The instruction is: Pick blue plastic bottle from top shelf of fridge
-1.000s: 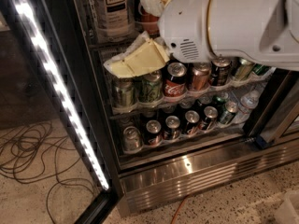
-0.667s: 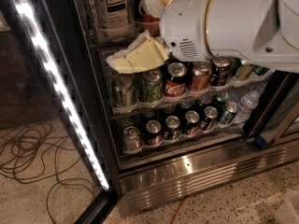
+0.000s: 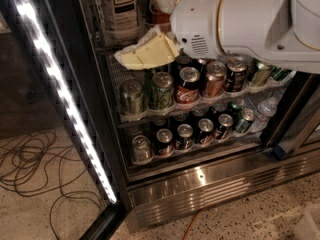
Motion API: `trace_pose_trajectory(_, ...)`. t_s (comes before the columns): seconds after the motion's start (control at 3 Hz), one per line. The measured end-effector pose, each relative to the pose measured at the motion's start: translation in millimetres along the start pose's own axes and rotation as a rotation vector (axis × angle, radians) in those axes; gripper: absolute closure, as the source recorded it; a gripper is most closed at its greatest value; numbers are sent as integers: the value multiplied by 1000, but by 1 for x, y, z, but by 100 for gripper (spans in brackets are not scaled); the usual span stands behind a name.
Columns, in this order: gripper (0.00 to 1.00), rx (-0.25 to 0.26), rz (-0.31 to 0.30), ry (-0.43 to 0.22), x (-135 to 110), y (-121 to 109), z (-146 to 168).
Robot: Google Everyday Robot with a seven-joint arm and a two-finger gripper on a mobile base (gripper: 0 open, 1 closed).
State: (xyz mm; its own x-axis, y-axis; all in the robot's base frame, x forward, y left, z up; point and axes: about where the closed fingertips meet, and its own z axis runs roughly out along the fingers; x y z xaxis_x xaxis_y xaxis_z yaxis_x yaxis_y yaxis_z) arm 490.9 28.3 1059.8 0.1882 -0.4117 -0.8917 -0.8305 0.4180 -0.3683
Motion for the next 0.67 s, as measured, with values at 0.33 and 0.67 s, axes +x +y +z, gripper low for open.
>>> trace_pose_trajectory(0.33, 24, 15, -25, -17, -11, -8, 1)
trace_pose_trajectory(0.67, 23, 31, -43, -33, -22, -17, 2)
